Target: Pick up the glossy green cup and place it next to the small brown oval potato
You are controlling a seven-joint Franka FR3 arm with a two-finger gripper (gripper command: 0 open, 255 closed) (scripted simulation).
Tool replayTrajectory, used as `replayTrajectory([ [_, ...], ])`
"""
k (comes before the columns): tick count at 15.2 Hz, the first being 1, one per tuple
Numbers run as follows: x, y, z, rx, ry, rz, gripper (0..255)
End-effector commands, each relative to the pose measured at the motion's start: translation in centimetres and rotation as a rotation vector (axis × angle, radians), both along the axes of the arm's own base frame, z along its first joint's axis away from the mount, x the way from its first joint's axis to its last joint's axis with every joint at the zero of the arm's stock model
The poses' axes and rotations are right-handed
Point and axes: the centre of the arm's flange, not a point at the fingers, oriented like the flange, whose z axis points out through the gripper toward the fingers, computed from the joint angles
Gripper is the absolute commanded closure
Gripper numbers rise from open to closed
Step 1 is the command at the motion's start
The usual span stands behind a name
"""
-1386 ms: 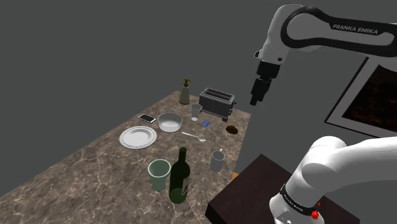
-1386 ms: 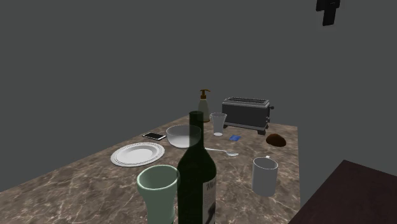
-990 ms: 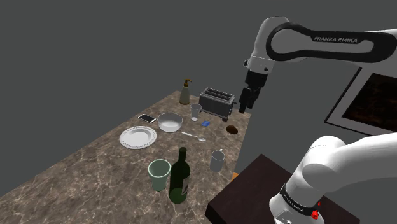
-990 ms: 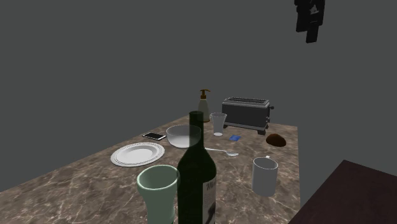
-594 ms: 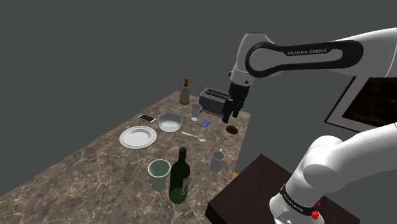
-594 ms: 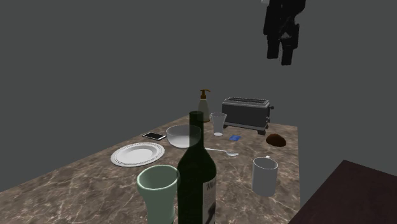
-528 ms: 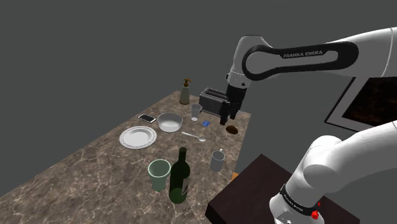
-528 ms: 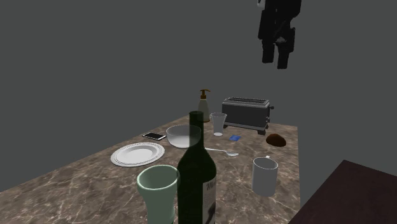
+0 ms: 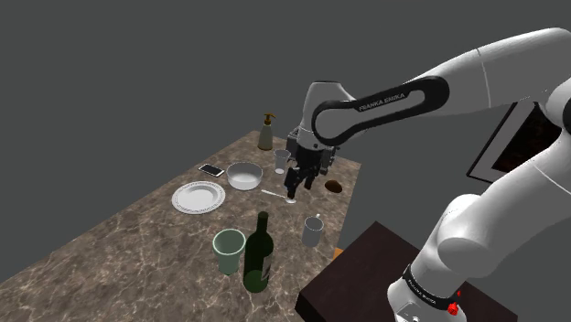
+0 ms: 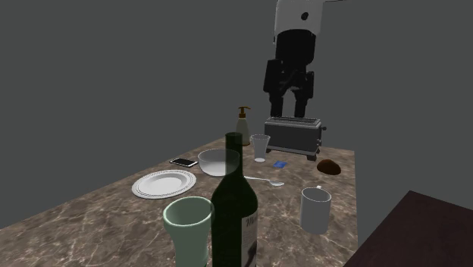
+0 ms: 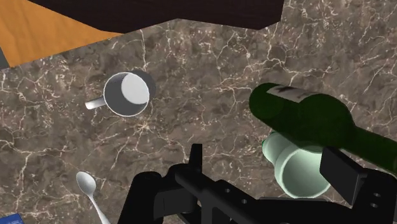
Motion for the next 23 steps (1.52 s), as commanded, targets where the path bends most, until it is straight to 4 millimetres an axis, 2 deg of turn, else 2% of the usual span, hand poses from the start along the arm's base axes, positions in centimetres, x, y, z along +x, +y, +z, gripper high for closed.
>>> replayTrajectory([
  [1,1.2,1.4,-1.8,0.001,-0.002,-0.004,0],
  [19,12.0,13.6,-18.8,0.001,0.004,-0.035,0],
  [23,11.9,13.9,-20.9,0.001,0.004,-0.035,0],
])
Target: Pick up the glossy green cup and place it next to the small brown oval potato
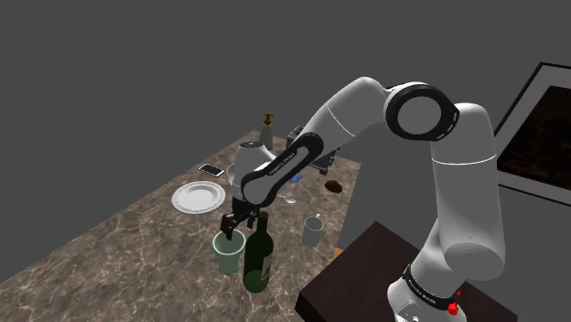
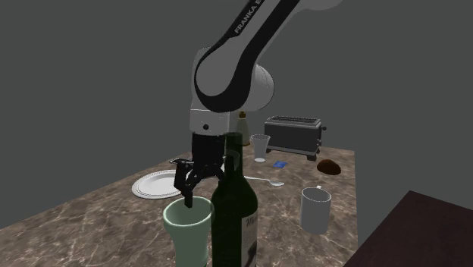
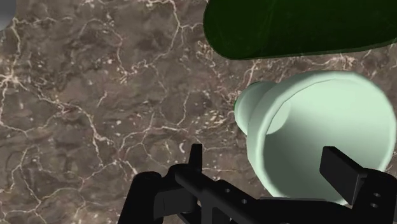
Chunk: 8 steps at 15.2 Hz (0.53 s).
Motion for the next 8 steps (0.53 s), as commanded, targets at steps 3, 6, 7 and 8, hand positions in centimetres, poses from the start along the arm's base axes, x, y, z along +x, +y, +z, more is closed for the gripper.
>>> replayTrajectory([
  [3,-0.1,0.3,-2.2,0.000,0.000,0.000,0],
  [6,-0.1,0.3,-2.5,0.000,0.000,0.000,0],
  [7,-0.1,0.3,-2.5,0.000,0.000,0.000,0],
  [8,-0.1,0.3,-2.5,0.000,0.000,0.000,0],
])
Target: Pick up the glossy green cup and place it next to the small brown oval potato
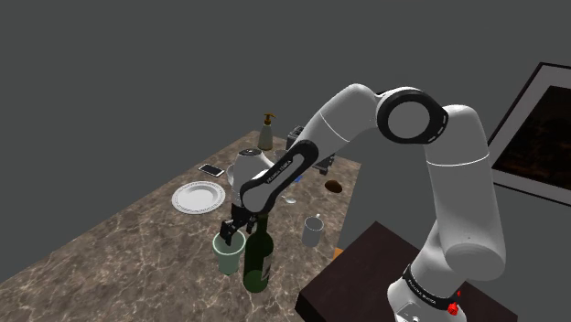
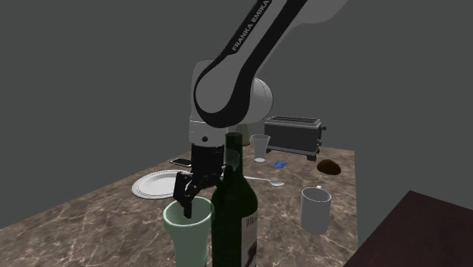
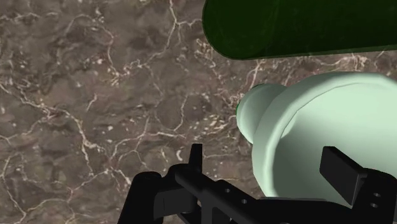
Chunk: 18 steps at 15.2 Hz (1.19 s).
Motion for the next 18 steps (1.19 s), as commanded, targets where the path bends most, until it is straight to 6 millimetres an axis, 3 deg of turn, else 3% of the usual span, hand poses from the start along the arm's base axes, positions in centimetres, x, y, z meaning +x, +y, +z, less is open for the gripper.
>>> replayTrajectory([
  [1,0.0,0.0,0.0,0.000,0.000,0.000,0],
  [3,0.0,0.0,0.0,0.000,0.000,0.000,0],
  [4,0.0,0.0,0.0,0.000,0.000,0.000,255],
  [13,0.0,0.0,0.0,0.000,0.000,0.000,255],
  [18,0.0,0.0,2.6,0.000,0.000,0.000,255],
])
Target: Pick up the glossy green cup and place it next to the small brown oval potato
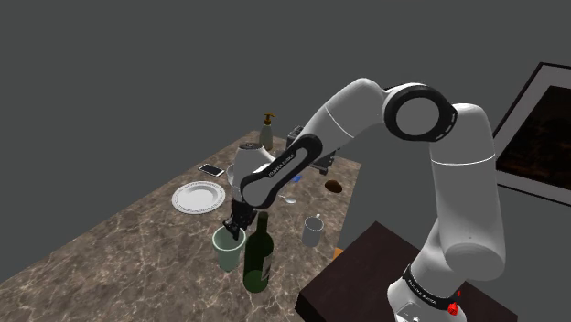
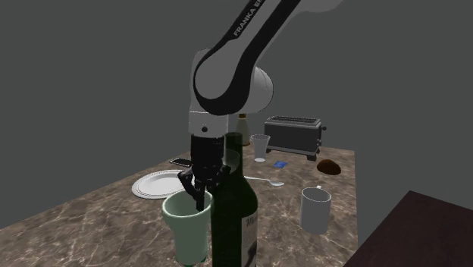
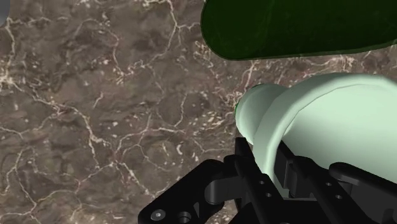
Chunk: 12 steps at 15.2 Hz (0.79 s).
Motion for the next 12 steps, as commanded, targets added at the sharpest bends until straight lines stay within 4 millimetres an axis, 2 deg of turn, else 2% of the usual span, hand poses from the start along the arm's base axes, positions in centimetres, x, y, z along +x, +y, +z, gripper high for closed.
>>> replayTrajectory([
  [1,0.0,0.0,1.1,0.000,0.000,0.000,255],
  [12,0.0,0.0,6.9,0.000,0.000,0.000,255],
])
